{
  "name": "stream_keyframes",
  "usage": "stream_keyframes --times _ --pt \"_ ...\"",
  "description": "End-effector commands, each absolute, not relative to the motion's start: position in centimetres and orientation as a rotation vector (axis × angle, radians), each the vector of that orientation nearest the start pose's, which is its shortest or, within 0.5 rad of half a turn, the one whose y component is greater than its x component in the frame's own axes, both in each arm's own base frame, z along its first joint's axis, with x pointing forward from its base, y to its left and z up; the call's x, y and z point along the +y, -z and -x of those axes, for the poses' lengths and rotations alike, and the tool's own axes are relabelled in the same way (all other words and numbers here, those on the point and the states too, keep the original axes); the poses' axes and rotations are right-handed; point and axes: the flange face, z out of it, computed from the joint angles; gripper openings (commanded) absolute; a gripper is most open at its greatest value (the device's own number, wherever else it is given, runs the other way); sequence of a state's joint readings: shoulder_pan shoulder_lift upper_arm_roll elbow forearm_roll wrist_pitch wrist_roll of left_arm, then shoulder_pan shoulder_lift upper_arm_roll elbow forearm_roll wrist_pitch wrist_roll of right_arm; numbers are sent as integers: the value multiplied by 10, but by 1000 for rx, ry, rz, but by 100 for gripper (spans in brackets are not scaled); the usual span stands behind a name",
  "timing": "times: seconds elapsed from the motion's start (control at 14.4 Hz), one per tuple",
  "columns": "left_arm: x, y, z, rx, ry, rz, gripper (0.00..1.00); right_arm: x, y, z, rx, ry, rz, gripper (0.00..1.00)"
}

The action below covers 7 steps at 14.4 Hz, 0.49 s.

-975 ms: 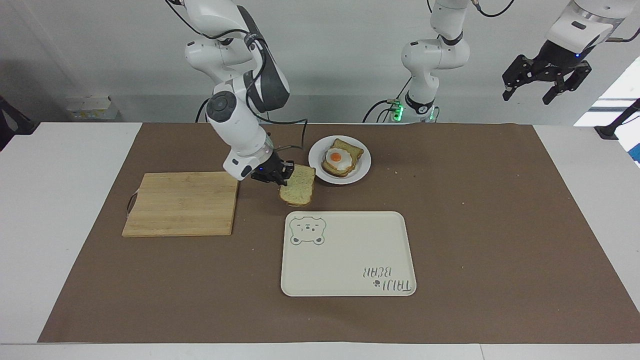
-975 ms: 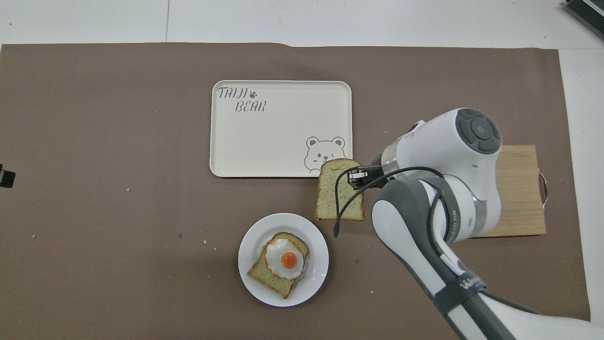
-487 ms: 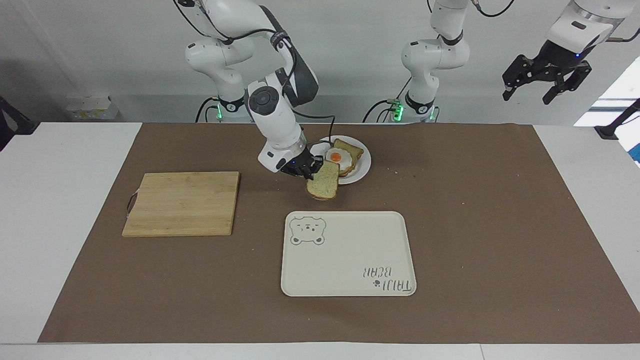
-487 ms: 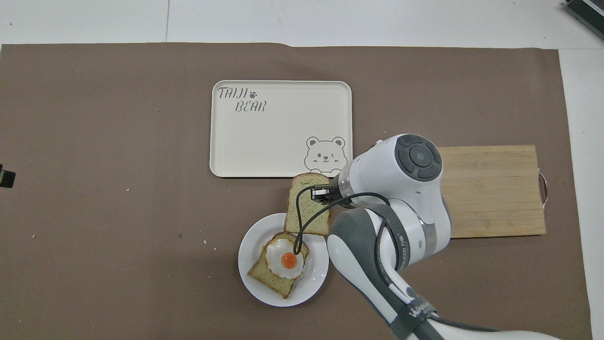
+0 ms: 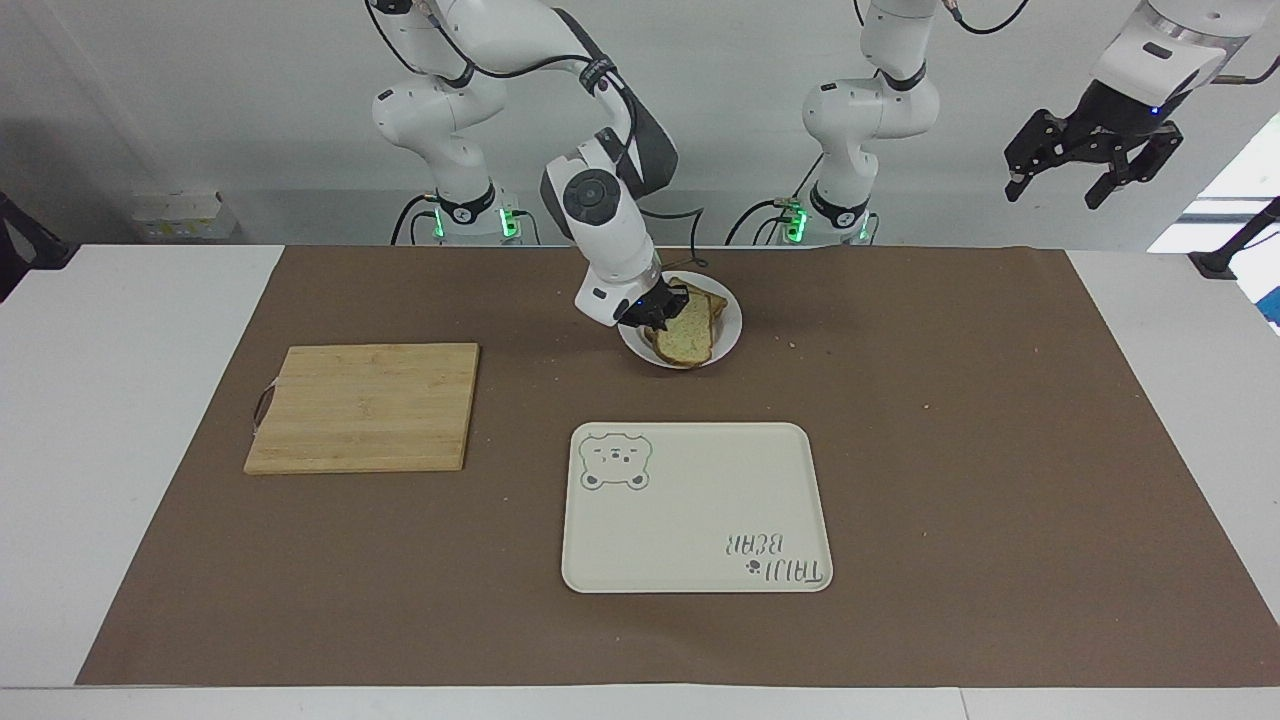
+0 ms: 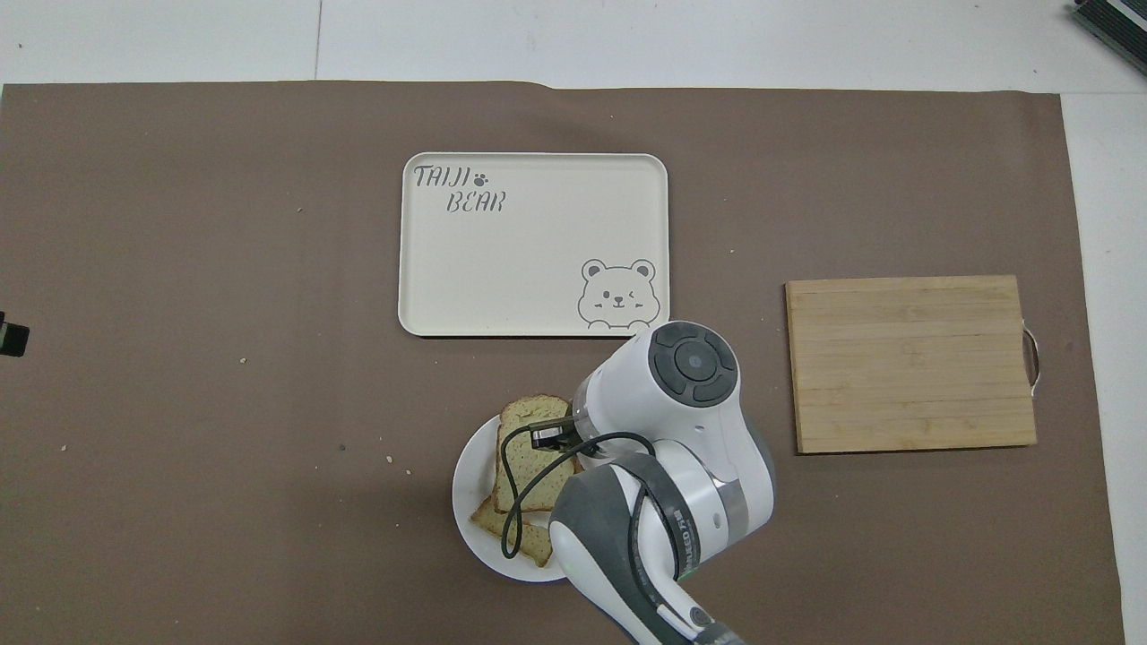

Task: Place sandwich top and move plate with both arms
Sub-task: 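Lower the bread slice onto the egg and open the right gripper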

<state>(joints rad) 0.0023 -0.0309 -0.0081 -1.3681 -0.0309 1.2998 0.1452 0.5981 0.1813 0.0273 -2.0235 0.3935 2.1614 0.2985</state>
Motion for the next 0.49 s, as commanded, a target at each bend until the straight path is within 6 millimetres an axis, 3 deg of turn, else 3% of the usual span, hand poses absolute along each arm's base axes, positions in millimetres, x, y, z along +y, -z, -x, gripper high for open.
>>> stream_keyframes --times 0.0,0.42 --pt "-5 -710 -503 240 -65 3167 100 343 -356 -457 -135 -275 2836 0" --pt "-5 -710 -503 237 -64 3167 100 344 -342 -447 -172 -279 2844 0"
